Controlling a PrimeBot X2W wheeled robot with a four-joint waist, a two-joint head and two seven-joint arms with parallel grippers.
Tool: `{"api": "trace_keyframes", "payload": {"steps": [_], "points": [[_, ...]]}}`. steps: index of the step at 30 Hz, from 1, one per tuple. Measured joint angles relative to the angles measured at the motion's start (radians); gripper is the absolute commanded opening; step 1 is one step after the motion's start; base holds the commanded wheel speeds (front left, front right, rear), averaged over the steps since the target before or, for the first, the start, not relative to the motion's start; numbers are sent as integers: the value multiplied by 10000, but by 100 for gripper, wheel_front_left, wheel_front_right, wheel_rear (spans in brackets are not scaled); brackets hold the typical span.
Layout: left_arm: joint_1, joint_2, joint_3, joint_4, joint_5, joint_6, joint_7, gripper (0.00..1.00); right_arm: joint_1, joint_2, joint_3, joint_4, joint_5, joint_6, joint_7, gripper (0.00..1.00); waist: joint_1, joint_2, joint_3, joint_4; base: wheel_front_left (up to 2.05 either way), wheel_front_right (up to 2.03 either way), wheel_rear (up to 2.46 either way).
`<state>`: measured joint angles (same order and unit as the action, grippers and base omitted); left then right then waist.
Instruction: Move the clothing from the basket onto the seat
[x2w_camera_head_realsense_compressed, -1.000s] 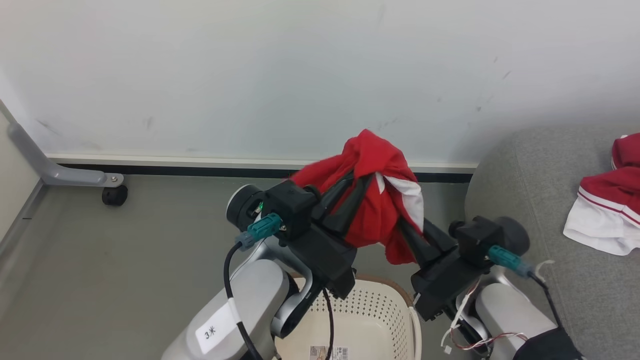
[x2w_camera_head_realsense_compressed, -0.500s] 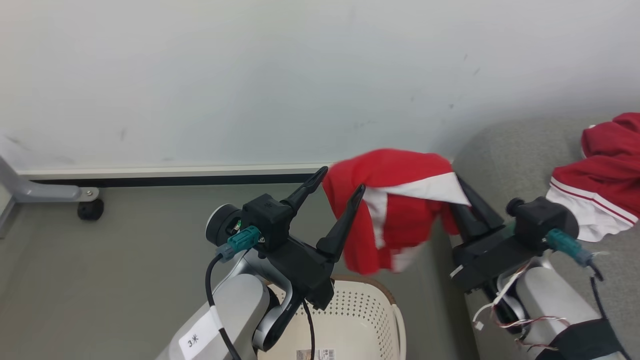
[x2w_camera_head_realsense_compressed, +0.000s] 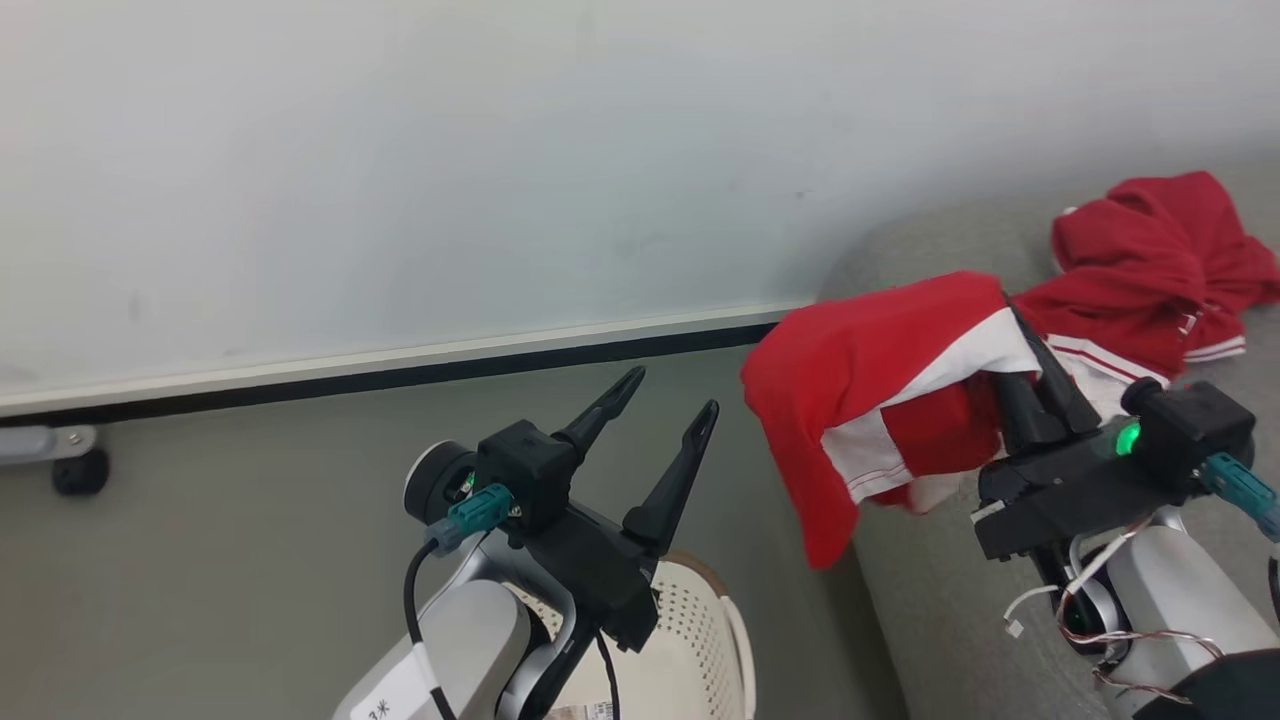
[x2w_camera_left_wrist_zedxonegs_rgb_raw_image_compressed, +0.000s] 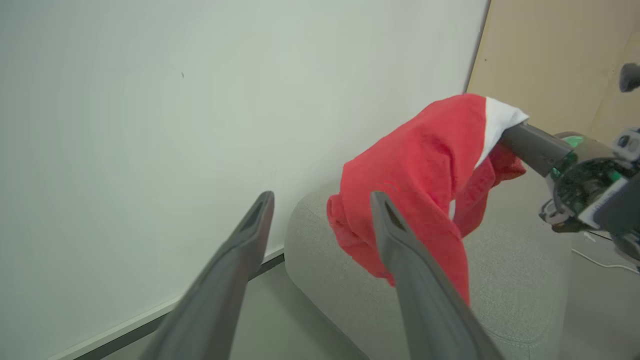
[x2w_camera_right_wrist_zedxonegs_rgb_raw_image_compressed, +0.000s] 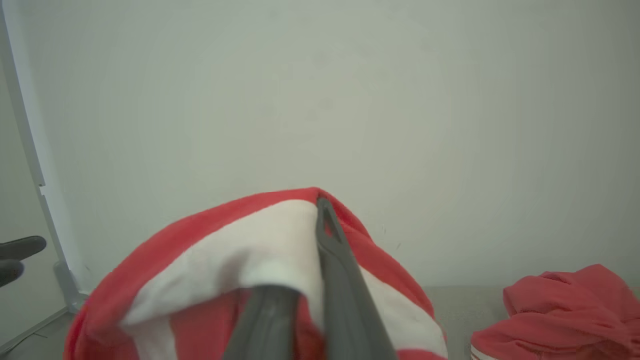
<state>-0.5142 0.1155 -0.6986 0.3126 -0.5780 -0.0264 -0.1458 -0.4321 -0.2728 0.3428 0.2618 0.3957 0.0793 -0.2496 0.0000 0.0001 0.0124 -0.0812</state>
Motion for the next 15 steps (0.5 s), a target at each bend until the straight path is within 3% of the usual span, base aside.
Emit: {"api": "trace_keyframes", "payload": {"steps": [15], "points": [[105, 180, -121, -470, 111, 90, -54, 100, 971, -309, -892, -1797, 102, -224, -69, 0, 0, 0, 259, -1733, 0, 0, 0]]}}
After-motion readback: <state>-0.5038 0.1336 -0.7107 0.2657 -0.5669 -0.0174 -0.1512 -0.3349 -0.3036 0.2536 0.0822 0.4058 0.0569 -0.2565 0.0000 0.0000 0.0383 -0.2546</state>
